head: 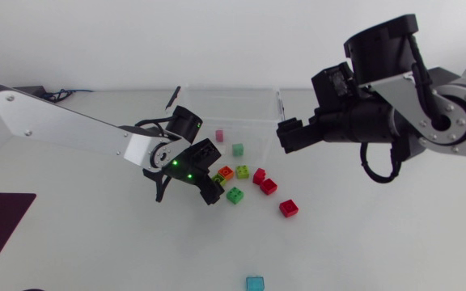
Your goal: Pick up the duplo bricks and place them in the container
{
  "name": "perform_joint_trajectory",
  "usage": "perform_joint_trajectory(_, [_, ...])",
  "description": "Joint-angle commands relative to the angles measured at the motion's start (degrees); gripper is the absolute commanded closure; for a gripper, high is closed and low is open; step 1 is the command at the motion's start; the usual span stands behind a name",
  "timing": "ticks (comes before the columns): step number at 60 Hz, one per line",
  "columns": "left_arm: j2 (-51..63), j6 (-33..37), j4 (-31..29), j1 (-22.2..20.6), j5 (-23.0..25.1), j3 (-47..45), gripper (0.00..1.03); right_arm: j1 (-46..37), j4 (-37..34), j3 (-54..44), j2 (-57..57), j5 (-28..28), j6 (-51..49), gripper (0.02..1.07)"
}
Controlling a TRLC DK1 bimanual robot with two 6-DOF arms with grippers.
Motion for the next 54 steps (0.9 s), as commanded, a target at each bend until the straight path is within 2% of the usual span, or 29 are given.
perform_joint_trajectory(1, [1.96,-1.87,-0.57,-0.78,-0.93,1.86,0.14,-0.62,1.15,-3.68,-2.28,-0.26,-0.8,0.08])
perform_joint_trajectory(12, [3.28,-2.4,-0.49,-0.96,-3.21,2.83,0.18,-0.7,1.42,-8.07,-4.48,-0.96,-0.72,0.08])
perform_joint_trajectory(20, [3.98,-2.75,-0.49,-0.87,-3.21,2.91,0.3,-0.62,1.51,-11.5,-4.83,-2.45,-0.37,0.08])
perform_joint_trajectory(23, [4.6,-2.84,-0.4,-0.69,-3.21,3.09,0.4,-0.62,1.77,-12.99,-4.92,-3.42,-0.37,0.08])
perform_joint_trajectory(27, [4.95,-3.19,-0.4,-0.52,-3.21,3.18,0.46,-0.26,2.21,-14.84,-5.01,-3.95,-0.45,0.08])
perform_joint_trajectory(30, [5.39,-3.28,-0.4,-0.43,-3.21,3.35,0.54,-0.18,2.21,-15.98,-5.01,-4.21,-0.37,0.08])
perform_joint_trajectory(41, [5.91,-3.72,-0.57,-0.25,-3.21,4.06,0.58,-0.18,3.09,-18.88,-3.78,-5.0,-0.45,0.08])
perform_joint_trajectory(54, [2.05,-3.19,-1.89,-0.52,-3.21,1.24,0.6,-0.62,9.33,-21.43,3.61,-5.09,-0.89,0.08])
